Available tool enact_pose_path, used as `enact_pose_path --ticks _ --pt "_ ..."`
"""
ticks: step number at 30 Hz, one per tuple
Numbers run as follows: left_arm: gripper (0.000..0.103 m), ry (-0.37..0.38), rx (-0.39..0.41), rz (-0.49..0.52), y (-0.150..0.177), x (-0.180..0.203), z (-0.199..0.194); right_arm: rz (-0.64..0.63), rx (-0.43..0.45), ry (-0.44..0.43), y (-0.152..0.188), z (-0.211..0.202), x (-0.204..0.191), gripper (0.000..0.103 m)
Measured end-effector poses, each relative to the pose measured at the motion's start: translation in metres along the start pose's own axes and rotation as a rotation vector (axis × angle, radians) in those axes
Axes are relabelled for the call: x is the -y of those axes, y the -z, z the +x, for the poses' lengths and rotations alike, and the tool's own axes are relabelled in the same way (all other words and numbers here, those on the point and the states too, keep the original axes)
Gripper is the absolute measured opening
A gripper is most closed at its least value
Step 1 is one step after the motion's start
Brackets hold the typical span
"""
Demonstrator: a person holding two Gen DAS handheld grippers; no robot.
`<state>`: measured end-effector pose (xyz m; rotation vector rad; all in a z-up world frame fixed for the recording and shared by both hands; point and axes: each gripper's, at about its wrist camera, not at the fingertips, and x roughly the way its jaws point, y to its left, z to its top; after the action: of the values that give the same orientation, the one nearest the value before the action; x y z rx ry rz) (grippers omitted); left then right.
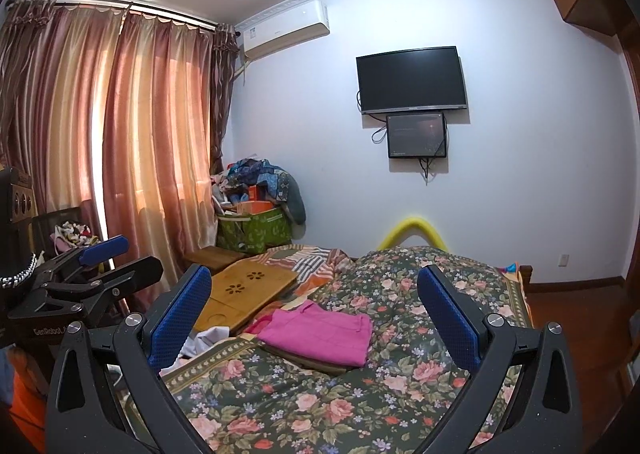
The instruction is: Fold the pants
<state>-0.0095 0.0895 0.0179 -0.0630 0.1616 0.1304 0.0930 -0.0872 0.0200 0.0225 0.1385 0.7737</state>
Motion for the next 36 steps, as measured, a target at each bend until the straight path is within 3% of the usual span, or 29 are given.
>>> enact_pose_path --ticks 36 --pt "0.103 0.058 -0.030 -0.010 0.0035 -0.0067 0.0058 0.003 -0.004 0.006 0.0005 -0.0003 0.0045 0.103"
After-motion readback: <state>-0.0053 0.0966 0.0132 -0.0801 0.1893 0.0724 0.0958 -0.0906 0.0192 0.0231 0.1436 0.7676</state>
